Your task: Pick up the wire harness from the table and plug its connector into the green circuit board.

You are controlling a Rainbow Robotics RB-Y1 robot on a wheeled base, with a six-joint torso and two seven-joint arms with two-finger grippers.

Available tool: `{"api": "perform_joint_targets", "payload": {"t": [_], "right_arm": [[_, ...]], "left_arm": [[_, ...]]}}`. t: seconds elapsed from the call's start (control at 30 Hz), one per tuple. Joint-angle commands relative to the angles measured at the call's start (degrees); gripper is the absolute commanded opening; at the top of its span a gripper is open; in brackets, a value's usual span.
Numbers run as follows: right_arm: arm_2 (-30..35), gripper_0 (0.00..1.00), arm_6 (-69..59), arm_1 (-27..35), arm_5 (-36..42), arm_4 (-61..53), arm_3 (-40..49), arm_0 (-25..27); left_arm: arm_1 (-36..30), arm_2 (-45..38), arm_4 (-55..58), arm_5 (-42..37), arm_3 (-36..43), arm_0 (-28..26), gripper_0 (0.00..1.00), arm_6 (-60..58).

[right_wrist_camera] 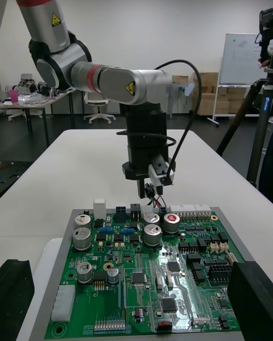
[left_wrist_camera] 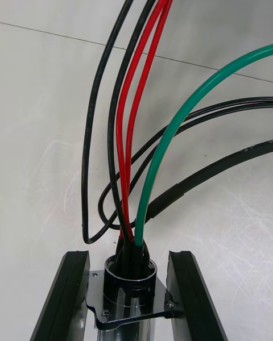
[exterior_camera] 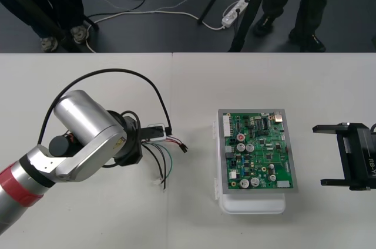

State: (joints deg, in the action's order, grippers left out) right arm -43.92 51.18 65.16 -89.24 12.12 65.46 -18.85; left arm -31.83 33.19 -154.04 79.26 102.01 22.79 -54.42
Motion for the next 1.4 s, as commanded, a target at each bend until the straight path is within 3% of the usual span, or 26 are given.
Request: {"api": "perform_joint_targets", "payload": {"t": [0.03,0.67,0.97,1.4], "right_arm": [[-0.73,1.0,-0.82,-0.47,-0.76,0.36,0.28,-1.63],[-0.73,1.0,-1.79,-0.47,-0.76,0.36,0.81,-1.63],[-0.73,1.0,-2.14,-0.47,-0.76,0.27,0.81,-1.63],[-0.73,1.0,-3.11,-0.47,-0.76,0.18,0.72,-1.63]], "left_arm": [[-0.08,-4.72,0.31,-2.44,6.53,-4.42,0.0,-0.43],[8.62,-21.24,7.7,-2.71,21.3,-16.99,0.0,0.19],[16.01,-29.15,17.28,-2.62,21.48,-17.78,0.0,1.24],[18.55,-37.32,31.69,-2.62,21.48,-14.61,0.0,2.74]]}}
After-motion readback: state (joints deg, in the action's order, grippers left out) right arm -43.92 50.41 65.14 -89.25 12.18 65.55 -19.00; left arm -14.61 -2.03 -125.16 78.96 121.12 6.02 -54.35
